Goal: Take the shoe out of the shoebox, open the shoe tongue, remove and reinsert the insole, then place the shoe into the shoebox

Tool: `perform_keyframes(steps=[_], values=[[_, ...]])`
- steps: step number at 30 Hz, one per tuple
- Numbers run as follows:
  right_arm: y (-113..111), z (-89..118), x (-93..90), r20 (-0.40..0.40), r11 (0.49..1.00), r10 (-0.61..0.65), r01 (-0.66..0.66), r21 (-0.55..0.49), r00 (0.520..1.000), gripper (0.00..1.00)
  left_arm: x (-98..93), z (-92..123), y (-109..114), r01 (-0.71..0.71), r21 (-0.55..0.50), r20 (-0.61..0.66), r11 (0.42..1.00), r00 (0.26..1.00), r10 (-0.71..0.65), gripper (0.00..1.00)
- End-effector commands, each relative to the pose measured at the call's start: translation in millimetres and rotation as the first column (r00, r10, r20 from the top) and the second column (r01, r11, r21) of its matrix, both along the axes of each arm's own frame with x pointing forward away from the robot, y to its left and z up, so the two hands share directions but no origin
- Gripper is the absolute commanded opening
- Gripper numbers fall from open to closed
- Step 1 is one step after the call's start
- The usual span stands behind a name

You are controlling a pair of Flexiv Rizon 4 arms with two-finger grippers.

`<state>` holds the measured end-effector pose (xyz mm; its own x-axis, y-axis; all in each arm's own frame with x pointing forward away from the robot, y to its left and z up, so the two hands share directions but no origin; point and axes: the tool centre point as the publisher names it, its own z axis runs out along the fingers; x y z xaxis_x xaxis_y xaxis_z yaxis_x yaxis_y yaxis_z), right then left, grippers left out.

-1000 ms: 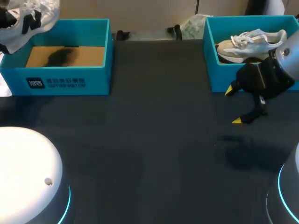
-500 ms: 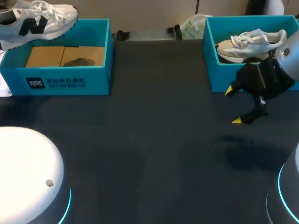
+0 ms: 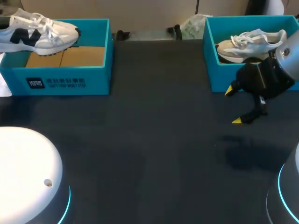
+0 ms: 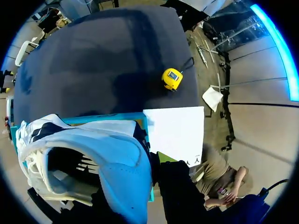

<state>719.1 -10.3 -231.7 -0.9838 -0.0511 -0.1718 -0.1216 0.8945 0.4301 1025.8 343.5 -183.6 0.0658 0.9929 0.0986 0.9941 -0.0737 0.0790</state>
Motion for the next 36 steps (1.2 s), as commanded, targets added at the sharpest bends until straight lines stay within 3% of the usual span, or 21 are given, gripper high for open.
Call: perform_keyframes(steps=[1,10,20,36], values=[[1,-1,0.0,0.001,1.000,-0.001,0.001,-0.003,1.000,1.00,6.9,0,0,-0.040,-0.013,0.021,0.999,0.999,0.041,0.00],[1,-1,0.0,0.001,1.000,-0.001,0.001,-0.003,1.000,1.00,26.2,0,-15,-0.086,-0.037,0.063,0.996,0.994,0.089,0.00],[1,-1,0.0,0.001,1.000,-0.001,0.001,-0.003,1.000,1.00,48.6,-38,-32,-0.071,-0.018,0.098,0.997,0.993,0.073,0.00],[1,-1,0.0,0.001,1.000,-0.001,0.001,-0.003,1.000,1.00,42.5,-92,-39,-0.089,-0.017,0.049,0.996,0.995,0.089,0.00]])
